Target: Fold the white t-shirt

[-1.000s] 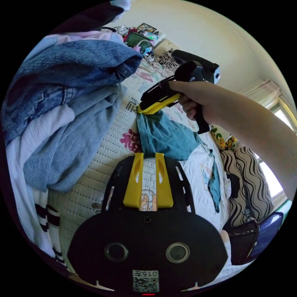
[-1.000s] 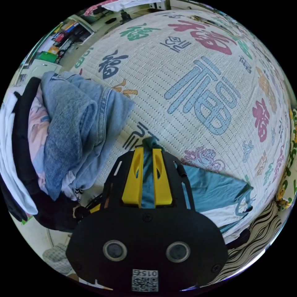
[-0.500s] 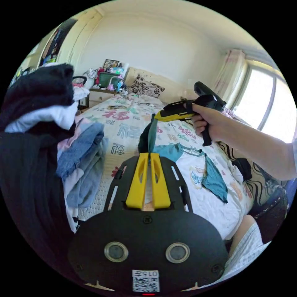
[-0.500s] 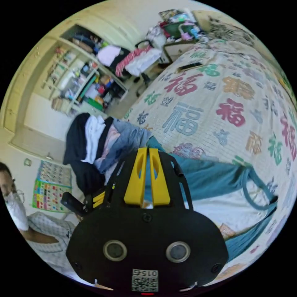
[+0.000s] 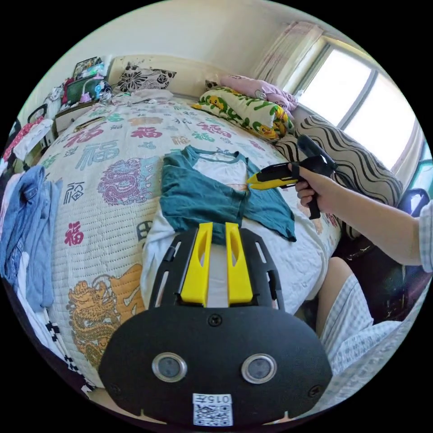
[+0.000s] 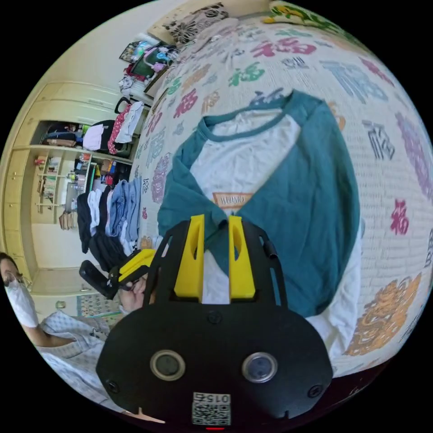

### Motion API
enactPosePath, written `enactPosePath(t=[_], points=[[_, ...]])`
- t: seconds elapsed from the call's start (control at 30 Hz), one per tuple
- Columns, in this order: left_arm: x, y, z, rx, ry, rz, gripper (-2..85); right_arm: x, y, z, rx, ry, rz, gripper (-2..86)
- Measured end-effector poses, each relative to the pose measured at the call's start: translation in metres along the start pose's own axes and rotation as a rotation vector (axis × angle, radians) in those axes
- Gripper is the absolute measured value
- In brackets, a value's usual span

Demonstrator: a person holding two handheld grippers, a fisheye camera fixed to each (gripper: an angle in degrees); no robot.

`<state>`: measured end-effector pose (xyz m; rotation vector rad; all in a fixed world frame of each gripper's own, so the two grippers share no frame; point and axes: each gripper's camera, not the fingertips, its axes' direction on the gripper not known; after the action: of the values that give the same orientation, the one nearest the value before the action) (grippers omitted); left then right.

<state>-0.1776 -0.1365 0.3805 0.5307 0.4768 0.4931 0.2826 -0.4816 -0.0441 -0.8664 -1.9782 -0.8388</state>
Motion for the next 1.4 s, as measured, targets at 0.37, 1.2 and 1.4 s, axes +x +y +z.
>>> enactPosePath(t=[0.37, 1.2, 1.4], points=[[-0.083, -0.009, 0.034, -0.004, 0.111, -0.462, 5.5, -0.073, -0.148, 0.084, -0.311, 0.061, -0.223, 8.8], [-0.079, -0.011, 0.081, -0.068, 0.145, -0.41, 2.8, -0.079, -0.139, 0.064, -0.514, 0.242, -0.384, 0.9], [-0.07, 0.002, 0.078, -0.094, 0.081, -0.372, -0.3, -0.079, -0.141, 0.031, -0.394, 0.351, -0.413, -0.4]])
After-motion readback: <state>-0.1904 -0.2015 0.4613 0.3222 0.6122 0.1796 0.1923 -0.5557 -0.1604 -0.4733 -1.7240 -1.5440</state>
